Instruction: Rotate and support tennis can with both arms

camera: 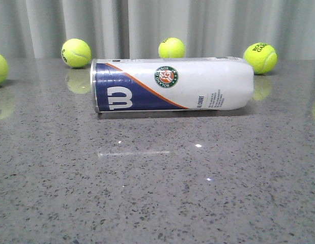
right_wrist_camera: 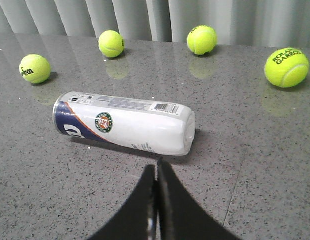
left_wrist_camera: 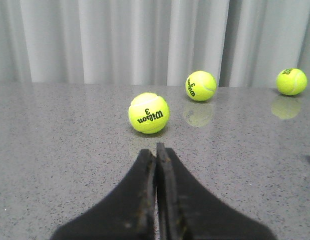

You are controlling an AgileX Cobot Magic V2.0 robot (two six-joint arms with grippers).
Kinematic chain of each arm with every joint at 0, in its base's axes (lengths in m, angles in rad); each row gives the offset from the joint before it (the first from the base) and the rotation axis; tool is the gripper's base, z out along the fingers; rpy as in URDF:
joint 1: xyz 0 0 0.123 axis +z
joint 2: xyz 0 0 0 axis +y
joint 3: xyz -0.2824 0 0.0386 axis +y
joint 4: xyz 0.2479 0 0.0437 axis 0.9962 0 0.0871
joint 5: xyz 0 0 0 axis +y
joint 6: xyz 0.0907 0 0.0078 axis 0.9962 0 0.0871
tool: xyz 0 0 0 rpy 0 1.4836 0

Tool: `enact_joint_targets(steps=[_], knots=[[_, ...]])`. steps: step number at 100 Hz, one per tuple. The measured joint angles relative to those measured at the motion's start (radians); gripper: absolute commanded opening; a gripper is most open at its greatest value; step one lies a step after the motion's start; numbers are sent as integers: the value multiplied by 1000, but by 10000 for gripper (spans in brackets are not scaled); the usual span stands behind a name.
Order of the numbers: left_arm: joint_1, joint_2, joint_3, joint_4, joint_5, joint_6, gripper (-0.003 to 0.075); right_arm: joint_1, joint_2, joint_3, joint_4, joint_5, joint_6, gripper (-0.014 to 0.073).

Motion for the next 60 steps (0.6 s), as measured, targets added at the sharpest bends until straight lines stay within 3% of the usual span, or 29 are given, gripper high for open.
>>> enact_joint_targets(steps=[23,30,37,52,60], knots=[[0,112,-198,0,256,0,-17,0,-2,0,0,-5,0,-56],[0,175,-248,0,319,0,31,0,-2,0,0,-5,0,-56],[0,243,-296,0,385,0,157,0,-2,0,-1,-5,-2,-56],[0,385,-378,0,481,0,542,0,-2,0,-1,-5,-2,-56],[0,458,-410,0,514,0,606,0,-2,0,-1,-5,-2,-56]])
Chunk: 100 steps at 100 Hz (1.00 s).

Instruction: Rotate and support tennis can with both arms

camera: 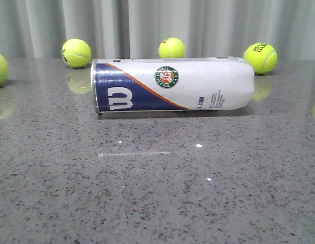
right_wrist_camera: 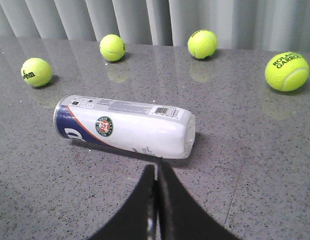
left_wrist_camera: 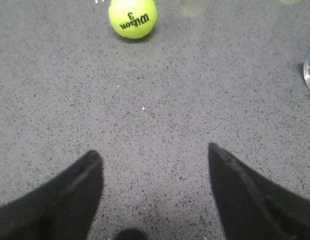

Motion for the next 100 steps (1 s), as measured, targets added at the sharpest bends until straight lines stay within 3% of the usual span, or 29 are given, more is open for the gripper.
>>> enact_joint_targets(steps=[13,32,72,100], knots=[[0,107,-58,-53,47,0,597,0,0,0,0,0,0,-56],[0,262,-115,-282,74,48,597,0,0,0,0,0,3,-56],[0,585,-140,-933,169,449,596,0,0,0,-2,0,3,-56],[0,794,-144,-1275,247,680,596,0,0,0,-2,0,3,-56]])
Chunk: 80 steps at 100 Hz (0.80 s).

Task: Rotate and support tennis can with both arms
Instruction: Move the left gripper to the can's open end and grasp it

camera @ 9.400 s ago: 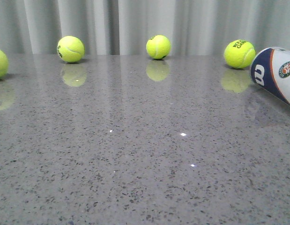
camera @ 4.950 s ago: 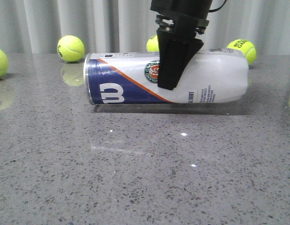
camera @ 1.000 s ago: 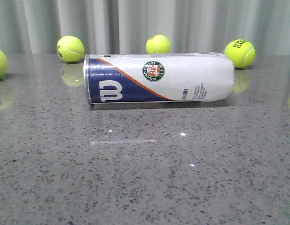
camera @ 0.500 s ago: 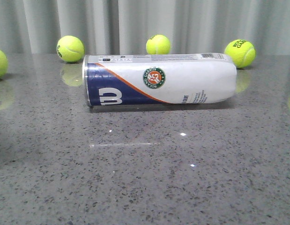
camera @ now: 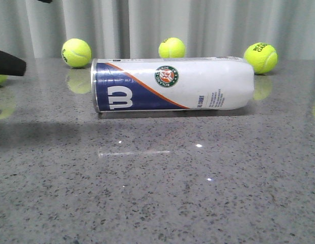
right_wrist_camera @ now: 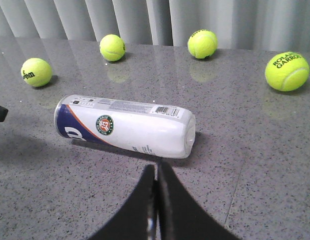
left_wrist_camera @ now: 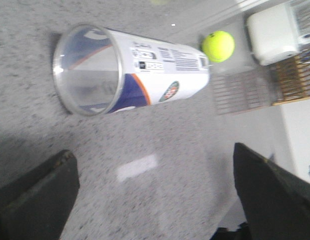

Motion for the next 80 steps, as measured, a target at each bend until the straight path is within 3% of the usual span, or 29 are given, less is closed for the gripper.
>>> enact_joint_targets(steps=[33,80], knots=[[-13,222,-47,-136,18,146,596,0,0,0,0,0,0,-56],[-138,424,-210,-188,12,178,578,0,0,0,0,0,0,-56]])
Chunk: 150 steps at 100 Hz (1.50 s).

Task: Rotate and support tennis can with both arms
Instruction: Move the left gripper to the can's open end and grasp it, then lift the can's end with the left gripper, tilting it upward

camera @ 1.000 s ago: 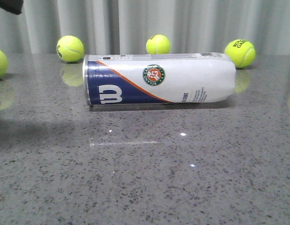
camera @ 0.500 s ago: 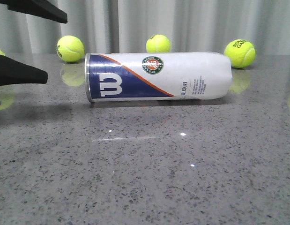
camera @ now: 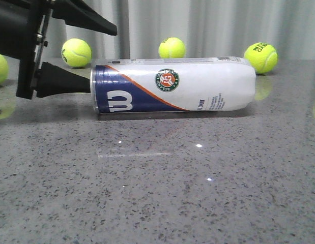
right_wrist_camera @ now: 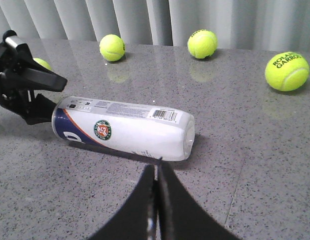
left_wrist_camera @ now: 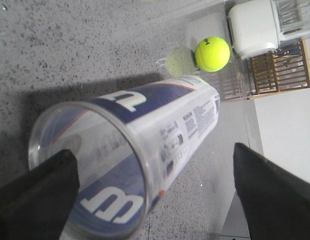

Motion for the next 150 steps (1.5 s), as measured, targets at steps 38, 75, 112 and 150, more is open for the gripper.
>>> enact_joint_targets(steps=[38,75,112,150], knots=[[-30,93,-39,-60,85,25,71,0,0,0,0,0,0,-56],[-30,94,-43,-110,129,30,-21,0,0,0,0,0,0,-56],[-30,-35,-88,-13,106,25,-21,0,0,0,0,0,0,-56],[-40,-253,-458,482,137,-283,-21,0,0,0,0,0,0,-56]])
